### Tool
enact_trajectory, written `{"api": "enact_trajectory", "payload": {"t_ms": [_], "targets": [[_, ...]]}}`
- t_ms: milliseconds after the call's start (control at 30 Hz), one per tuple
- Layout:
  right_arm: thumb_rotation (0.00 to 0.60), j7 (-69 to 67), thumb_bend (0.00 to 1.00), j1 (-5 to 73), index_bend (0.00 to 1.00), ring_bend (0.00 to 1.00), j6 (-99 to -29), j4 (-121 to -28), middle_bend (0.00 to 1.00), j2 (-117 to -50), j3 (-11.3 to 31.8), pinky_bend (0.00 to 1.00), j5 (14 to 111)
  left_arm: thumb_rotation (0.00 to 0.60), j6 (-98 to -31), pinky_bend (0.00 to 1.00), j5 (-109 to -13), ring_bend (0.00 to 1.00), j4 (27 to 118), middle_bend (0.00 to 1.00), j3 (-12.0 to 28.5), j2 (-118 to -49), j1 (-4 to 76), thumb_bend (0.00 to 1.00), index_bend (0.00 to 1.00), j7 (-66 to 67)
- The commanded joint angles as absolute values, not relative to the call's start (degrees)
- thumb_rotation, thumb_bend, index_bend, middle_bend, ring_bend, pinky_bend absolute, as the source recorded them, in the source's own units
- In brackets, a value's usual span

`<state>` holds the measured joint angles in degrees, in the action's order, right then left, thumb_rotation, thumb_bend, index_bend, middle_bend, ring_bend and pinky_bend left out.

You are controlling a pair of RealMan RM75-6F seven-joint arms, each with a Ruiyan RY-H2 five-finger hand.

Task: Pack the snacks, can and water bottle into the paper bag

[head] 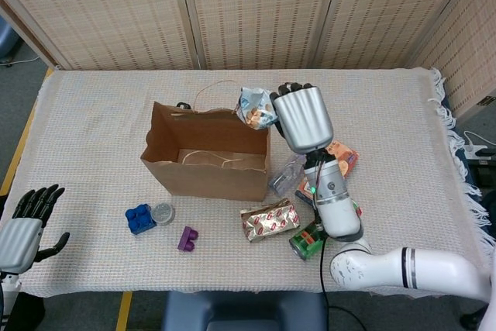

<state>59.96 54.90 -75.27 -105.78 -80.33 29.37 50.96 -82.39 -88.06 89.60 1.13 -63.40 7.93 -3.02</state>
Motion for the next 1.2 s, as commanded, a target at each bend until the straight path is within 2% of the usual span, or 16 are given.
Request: {"api": "enact_trajectory", "payload": {"t_ms": [33,300,367,400,433,500,533,567,667,967,1067,1200], "targets": [[0.600,61.6,0.40,60.8,0.73,0.58,-75.0,-98.4,0.60,-87.4,29.9,0.69,48.0,0.600,-82.4,0.00,-88.1,0.00,89.5,0.00,1.1,-63.4,8.0,0.33,0.02,-3.2],[0.600,58.6,0.40,66.8,0.71,0.58,-74.4,-90.4,0.60,-96.9,28.5,0.69,48.0,0.600,-82.1,0.00,-87.8,0.00,89.2,0.00,1.2,-63.2,8.1,0.33,0.02,-4.5],[0.600,59.5,0.39,67.3,0.67,0.55,-74.6,-89.9,0.60,-97.9,27.6,0.69,47.3,0.600,-82.1,0.00,-87.9,0.00,89.1,0.00,1.2,-63.2,8.1,0.33,0.02,-5.0],[0.600,60.2,0.38,67.5,0.61,0.52,-74.8,-89.9,0.59,-98.3,27.2,0.68,46.8,0.600,-82.1,0.00,-87.9,0.00,89.0,0.00,1.1,-63.2,8.1,0.33,0.02,-5.1],[0.600,61.0,0.33,67.5,0.51,0.46,-75.1,-90.0,0.54,-98.5,26.8,0.66,46.3,0.600,-82.1,0.00,-88.0,0.00,89.0,0.00,1.1,-63.2,8.1,0.33,0.02,-5.1],[0.600,63.1,0.22,67.7,0.23,0.29,-75.9,-90.7,0.37,-98.5,26.6,0.58,44.9,0.600,-82.2,0.00,-88.0,0.00,88.9,0.00,1.1,-63.2,8.1,0.33,0.03,-5.1],[0.600,63.9,0.16,67.7,0.10,0.19,-76.5,-91.5,0.28,-98.3,26.7,0.50,44.2,0.600,-82.2,0.00,-88.0,0.00,88.9,0.00,1.1,-63.2,8.1,0.33,0.03,-5.1],[0.600,64.2,0.12,67.7,0.02,0.11,-76.9,-92.3,0.19,-98.0,26.9,0.42,43.9,0.600,-82.2,0.00,-88.0,0.00,88.9,0.00,1.1,-63.2,8.0,0.33,0.02,-5.0],[0.600,63.9,0.10,67.1,0.00,0.03,-78.3,-94.9,0.10,-96.2,27.7,0.29,44.2,0.600,-82.3,0.00,-88.0,0.00,89.0,0.00,1.1,-63.3,8.0,0.33,0.02,-4.8],[0.600,61.7,0.10,60.4,0.00,0.03,-82.6,-108.4,0.10,-85.1,27.8,0.26,44.8,0.600,-82.6,0.00,-87.9,0.00,89.1,0.00,1.0,-63.3,7.8,0.33,0.03,-4.2],[0.600,59.6,0.10,55.4,0.00,0.03,-82.8,-115.0,0.10,-77.9,25.5,0.25,45.9,0.600,-82.8,0.00,-87.9,0.00,89.1,0.00,1.0,-63.4,7.7,0.33,0.03,-4.1],[0.600,55.7,0.10,48.1,0.00,0.03,-81.0,-120.5,0.10,-66.9,20.1,0.24,49.8,0.600,-83.0,0.00,-87.8,0.00,89.2,0.00,1.0,-63.5,7.5,0.33,0.02,-3.8]]}}
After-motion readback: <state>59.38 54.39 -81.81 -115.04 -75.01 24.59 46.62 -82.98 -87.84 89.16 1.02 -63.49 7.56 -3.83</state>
